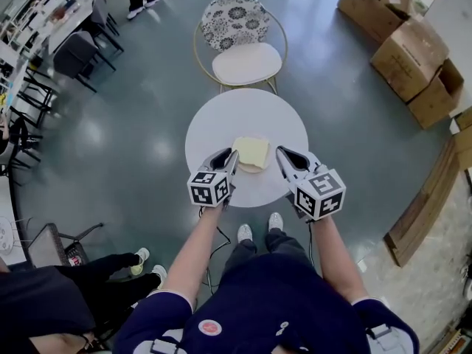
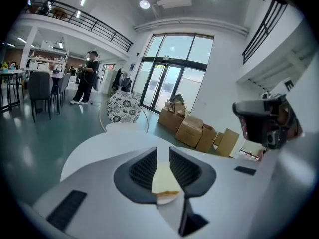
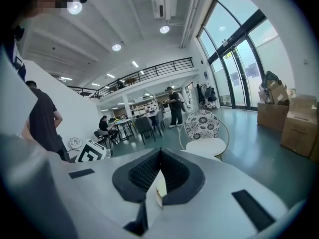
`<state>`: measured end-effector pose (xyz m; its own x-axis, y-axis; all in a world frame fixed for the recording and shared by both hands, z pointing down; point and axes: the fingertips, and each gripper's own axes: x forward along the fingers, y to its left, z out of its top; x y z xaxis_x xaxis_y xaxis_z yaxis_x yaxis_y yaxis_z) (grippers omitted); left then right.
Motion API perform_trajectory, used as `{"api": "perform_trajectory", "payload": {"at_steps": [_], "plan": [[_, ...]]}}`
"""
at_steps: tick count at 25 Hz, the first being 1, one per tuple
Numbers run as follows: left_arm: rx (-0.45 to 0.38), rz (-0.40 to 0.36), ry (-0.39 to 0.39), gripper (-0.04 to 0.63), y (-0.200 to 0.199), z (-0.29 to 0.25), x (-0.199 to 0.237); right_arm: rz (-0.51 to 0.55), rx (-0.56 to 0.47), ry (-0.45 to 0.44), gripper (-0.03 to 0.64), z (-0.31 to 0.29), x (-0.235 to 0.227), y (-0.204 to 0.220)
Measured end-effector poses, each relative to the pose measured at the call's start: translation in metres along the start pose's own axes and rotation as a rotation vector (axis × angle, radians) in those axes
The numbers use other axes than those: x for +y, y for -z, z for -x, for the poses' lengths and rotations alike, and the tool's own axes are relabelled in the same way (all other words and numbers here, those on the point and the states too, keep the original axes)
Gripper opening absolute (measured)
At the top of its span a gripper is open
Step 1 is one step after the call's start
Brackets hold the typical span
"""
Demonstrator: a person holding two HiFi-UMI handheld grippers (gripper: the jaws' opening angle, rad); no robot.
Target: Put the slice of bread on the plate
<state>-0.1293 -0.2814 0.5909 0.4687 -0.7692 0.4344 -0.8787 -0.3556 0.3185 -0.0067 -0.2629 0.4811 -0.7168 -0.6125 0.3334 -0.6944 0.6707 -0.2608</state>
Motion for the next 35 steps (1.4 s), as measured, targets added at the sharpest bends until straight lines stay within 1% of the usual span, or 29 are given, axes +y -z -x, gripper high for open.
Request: {"api": "perform_trajectory", "payload": {"at_steps": [4,9,14,18,26,35], "plan": [[-0.061,-0.036,0.018,0.059,-0.023,0.020,-0.018,0.004,-0.015,-0.007,0.005,0.002,0.006,-0.004],[-0.142,-0.055,0.062,0.009,-0.049,0.046,-0.042,0.009,-0.035,-0.016,0.005,0.004,0.015,-0.009],[-0.213,-0.094,0.126,0.008,-0.079,0.072,-0.069,0.015,-0.059,-0.024,0.005,0.006,0.025,-0.017],[-0.265,-0.112,0.166,0.008,-0.101,0.090,-0.087,0.025,-0.080,-0.038,0.005,0.008,0.035,-0.027],[-0.306,-0.120,0.217,0.008,-0.123,0.113,-0.107,0.042,-0.136,-0.048,0.005,0.013,0.048,-0.049],[-0.324,-0.107,0.258,0.008,-0.129,0.120,-0.120,0.066,-0.173,-0.066,0.005,0.020,0.057,-0.065]]}}
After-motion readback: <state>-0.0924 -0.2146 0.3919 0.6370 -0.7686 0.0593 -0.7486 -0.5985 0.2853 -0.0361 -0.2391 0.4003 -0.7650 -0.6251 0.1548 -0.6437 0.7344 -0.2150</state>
